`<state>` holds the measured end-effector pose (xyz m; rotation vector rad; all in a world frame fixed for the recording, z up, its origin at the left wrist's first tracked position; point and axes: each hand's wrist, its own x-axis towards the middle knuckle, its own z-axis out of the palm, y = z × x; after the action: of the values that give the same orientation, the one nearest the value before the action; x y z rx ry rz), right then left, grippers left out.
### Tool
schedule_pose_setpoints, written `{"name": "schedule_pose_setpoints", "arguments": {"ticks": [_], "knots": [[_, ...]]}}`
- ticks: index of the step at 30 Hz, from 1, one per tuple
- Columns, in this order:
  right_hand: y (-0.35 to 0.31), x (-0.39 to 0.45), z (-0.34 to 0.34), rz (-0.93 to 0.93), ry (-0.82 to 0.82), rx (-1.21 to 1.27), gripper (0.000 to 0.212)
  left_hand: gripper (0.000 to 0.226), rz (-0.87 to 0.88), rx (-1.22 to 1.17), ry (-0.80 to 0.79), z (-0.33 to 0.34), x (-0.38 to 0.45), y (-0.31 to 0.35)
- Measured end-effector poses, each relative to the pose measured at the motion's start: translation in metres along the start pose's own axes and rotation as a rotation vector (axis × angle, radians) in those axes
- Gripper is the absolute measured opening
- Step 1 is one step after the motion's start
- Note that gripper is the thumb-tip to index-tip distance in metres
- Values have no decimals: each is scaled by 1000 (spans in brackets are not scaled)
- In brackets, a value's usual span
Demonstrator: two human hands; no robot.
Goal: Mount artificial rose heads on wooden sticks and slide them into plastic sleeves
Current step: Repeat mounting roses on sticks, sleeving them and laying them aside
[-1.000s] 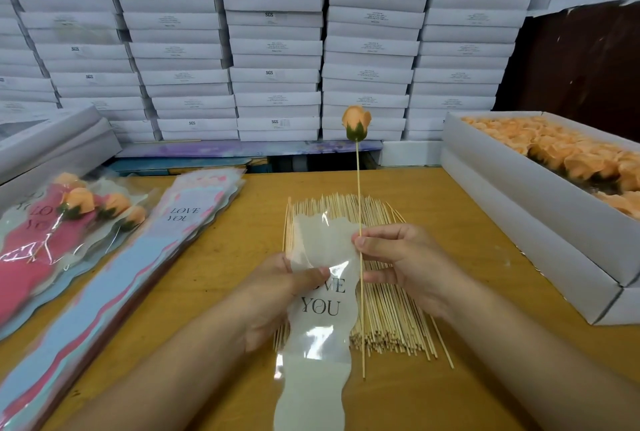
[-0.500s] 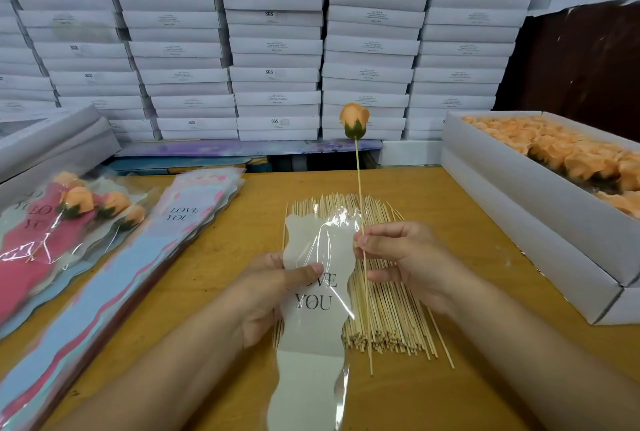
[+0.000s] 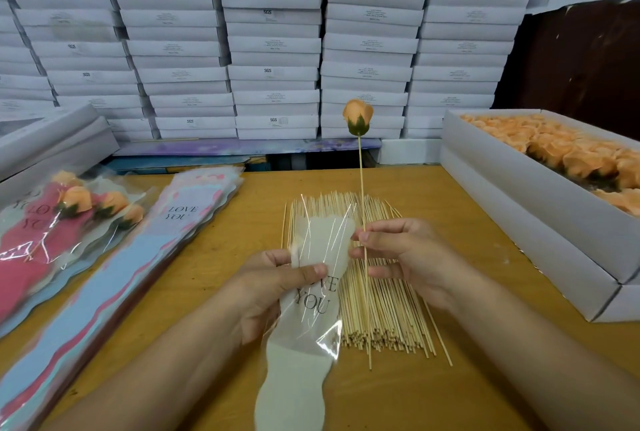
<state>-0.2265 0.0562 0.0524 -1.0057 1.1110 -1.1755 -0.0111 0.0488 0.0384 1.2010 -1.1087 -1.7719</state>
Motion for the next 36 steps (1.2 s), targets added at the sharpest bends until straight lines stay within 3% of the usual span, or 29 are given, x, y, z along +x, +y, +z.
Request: {"name": "schedule_pose_setpoints", "arguments": {"ticks": [16, 21, 29, 36], "knots": [[-40, 35, -13, -78, 145, -113, 9, 70, -41, -27, -5, -3, 0, -4], [-72, 63, -4, -132, 209, -126, 3, 57, -45, -27, -25, -4, 0, -6], [-99, 84, 7, -197, 278, -84, 3, 67, -40, -24, -15, -4, 1, -11], [-100, 89, 2, -201, 331, -69, 1, 54, -31, -13, -26, -3, -1, -11]]}}
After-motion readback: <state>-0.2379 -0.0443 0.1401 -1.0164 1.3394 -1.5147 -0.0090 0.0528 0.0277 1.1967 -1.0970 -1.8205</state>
